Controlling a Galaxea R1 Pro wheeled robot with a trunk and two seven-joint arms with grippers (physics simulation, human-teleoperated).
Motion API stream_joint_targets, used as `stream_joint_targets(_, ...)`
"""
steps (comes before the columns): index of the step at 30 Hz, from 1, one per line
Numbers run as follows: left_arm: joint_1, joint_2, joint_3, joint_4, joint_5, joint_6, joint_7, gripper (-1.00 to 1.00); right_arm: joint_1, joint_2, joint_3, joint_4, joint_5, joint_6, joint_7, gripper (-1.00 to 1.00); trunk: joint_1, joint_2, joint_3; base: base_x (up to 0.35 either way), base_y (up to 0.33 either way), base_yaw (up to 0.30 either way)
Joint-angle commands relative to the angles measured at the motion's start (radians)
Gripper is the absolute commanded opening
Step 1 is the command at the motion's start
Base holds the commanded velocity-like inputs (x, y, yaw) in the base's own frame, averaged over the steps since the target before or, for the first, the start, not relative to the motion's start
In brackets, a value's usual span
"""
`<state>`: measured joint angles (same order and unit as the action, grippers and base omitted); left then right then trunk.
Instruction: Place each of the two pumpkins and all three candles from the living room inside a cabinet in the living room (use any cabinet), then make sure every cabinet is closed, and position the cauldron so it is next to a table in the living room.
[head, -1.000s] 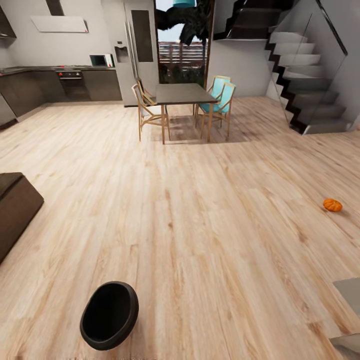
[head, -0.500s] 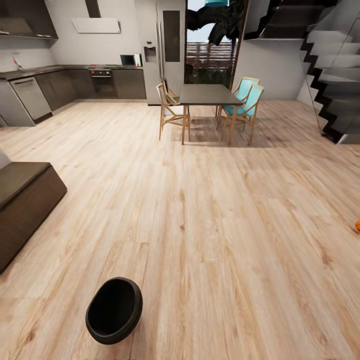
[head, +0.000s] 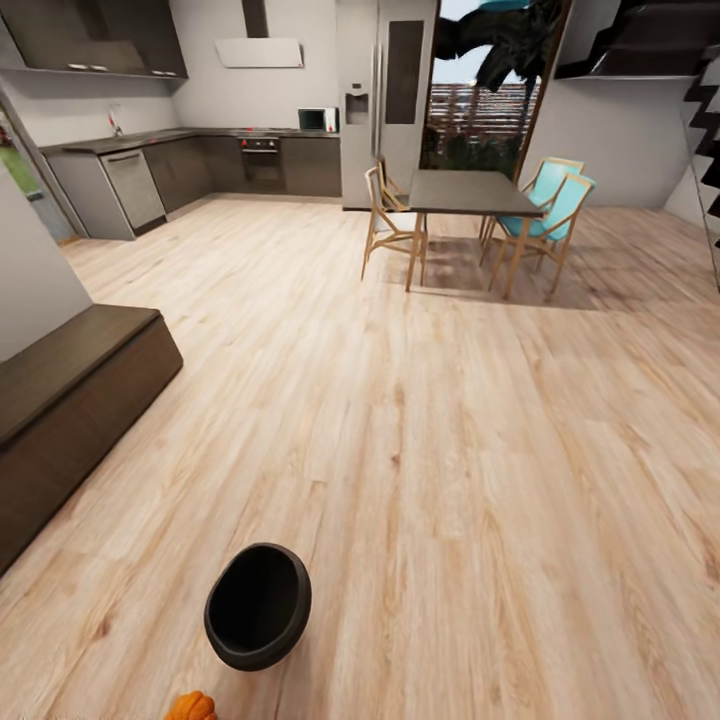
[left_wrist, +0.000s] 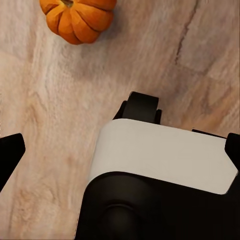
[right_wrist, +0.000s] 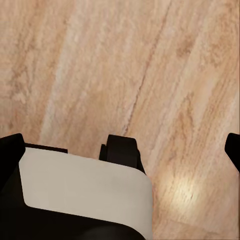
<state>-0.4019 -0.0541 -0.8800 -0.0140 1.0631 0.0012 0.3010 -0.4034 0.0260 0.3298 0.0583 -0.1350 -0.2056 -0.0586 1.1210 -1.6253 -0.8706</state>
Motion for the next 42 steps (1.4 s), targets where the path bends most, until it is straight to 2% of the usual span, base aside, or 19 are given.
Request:
stream_joint_targets(1,0.0,0.001,0.0,0.0,0.0,0.0,0.0,1.0,0.0,0.0,0.0,0.0,0.0,0.0,-0.001,1.0,0.0,0.0,0.0,0.204,0.0,0.286)
stream_joint_targets(19,0.009,0.005,0.0,-0.001,-0.002,-0.007,-0.031,1.0,0.0,0.0,0.0,0.0,0.0,0.0,0.0,1.0,0.0,0.0,0.0,0.298,0.0,0.272)
stream_joint_targets(28,0.009,-0.002,0.0,-0.006,-0.002,-0.008,-0.031,1.0,0.0,-0.002,0.0,0.0,0.0,0.0,0.0,1.0,0.0,0.0,0.0,0.022,0.0,0.041)
stream_joint_targets(36,0.009,-0.003,0.0,-0.008,-0.002,-0.007,-0.031,1.0,0.0,-0.002,0.0,0.0,0.0,0.0,0.0,1.0,0.0,0.0,0.0,0.0,-0.008,0.226)
stream_joint_targets(42,0.009,-0.003,0.0,-0.007,-0.002,-0.009,-0.03,1.0,0.0,-0.003,0.0,0.0,0.0,0.0,0.0,1.0,0.0,0.0,0.0,0.001,-0.198,0.062)
